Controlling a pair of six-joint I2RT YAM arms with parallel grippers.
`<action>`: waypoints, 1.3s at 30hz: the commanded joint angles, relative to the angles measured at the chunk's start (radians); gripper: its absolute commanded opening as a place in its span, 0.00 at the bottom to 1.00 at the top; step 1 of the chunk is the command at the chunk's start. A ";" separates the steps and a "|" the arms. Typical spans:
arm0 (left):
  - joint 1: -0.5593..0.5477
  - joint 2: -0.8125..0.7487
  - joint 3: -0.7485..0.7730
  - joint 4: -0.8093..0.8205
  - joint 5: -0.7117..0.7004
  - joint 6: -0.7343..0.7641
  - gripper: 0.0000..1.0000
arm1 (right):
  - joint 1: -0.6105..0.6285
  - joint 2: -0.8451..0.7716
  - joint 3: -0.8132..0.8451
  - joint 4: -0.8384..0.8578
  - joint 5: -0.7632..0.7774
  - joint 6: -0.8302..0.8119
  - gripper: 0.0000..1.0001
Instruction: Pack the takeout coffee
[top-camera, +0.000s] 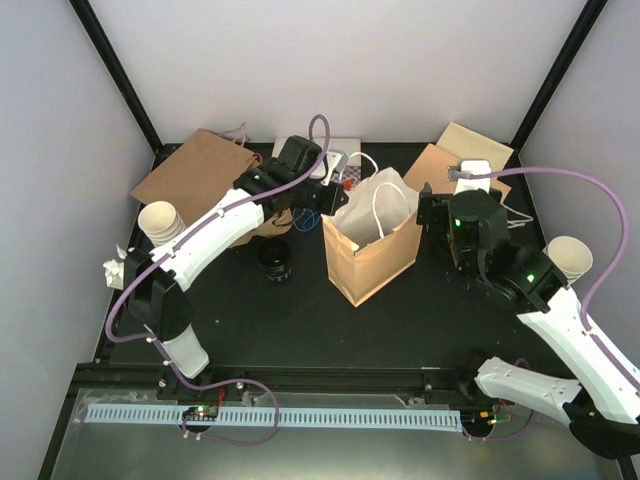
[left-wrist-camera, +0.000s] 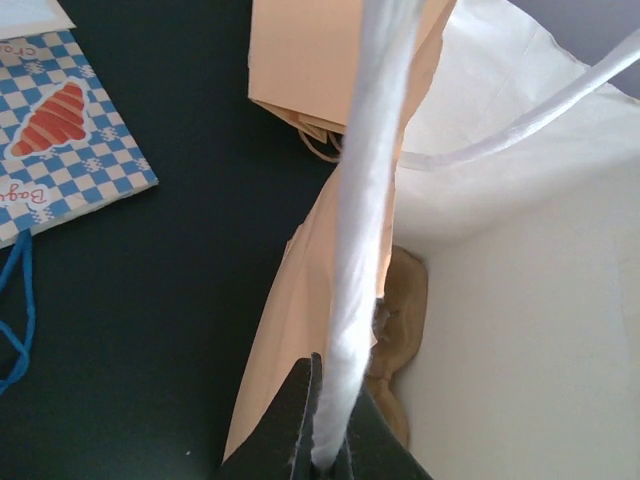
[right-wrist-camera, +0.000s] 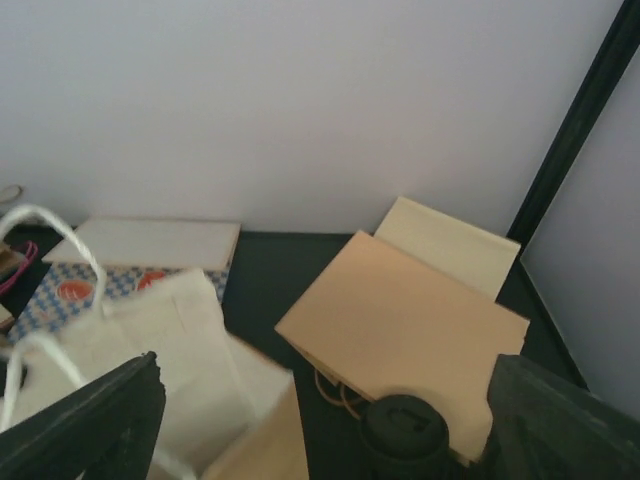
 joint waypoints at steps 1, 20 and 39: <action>0.028 0.022 0.060 0.037 0.015 -0.017 0.01 | -0.004 -0.081 -0.077 -0.029 -0.040 0.084 0.95; 0.114 0.043 0.080 0.071 0.046 -0.002 0.14 | -0.004 -0.152 -0.272 -0.155 -0.162 0.289 1.00; 0.113 -0.310 -0.122 0.105 0.080 -0.003 0.78 | -0.004 -0.216 -0.356 -0.178 -0.243 0.395 1.00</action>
